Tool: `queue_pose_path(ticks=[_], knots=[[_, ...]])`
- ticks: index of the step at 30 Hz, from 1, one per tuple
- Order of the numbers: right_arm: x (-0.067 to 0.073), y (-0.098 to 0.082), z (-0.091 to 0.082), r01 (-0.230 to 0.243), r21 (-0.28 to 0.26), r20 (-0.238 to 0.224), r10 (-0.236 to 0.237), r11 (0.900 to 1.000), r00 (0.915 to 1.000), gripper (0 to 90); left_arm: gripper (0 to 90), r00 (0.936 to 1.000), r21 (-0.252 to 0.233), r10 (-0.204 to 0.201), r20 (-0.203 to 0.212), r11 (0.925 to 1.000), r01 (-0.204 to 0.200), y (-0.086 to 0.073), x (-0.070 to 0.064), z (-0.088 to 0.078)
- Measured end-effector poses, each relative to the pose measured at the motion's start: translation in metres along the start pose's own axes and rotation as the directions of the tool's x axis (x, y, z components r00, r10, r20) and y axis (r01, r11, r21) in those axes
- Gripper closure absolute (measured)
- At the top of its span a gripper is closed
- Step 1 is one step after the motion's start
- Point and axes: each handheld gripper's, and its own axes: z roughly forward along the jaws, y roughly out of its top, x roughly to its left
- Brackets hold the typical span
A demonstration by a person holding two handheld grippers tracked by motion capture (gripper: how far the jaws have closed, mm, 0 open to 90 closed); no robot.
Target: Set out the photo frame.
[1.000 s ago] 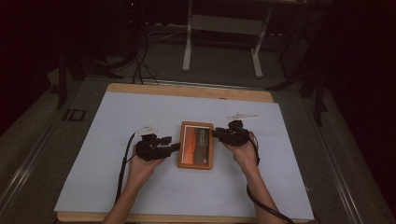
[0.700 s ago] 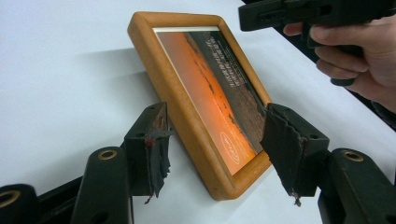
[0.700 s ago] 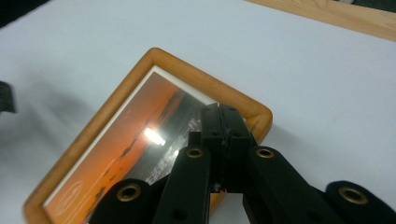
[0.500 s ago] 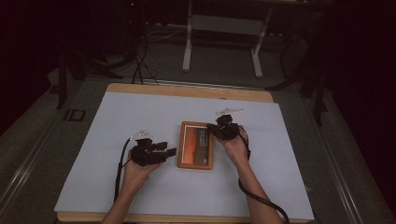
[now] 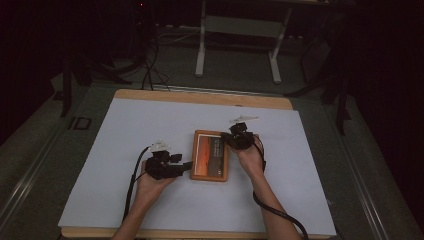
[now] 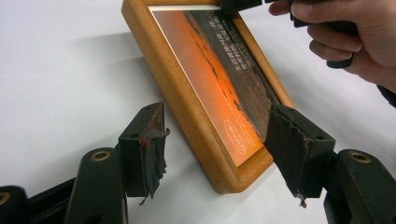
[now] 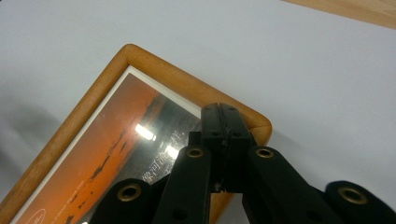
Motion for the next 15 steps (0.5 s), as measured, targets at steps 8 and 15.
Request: queue_pose_path(ticks=[8,15], knots=[[-0.0083,-0.0049,-0.0009,-0.020,0.007,0.009,0.020,1.000,0.9998,89.9,34.9,0.9998,0.004,0.014,0.012,0.9999,-0.014,0.0009,-0.0069,0.0048],[-0.0103,-0.0067,-0.0010,-0.025,0.008,0.010,0.025,1.000,0.9996,89.9,31.8,0.9998,0.005,0.018,0.013,0.9998,-0.018,0.0006,-0.0101,0.0085]])
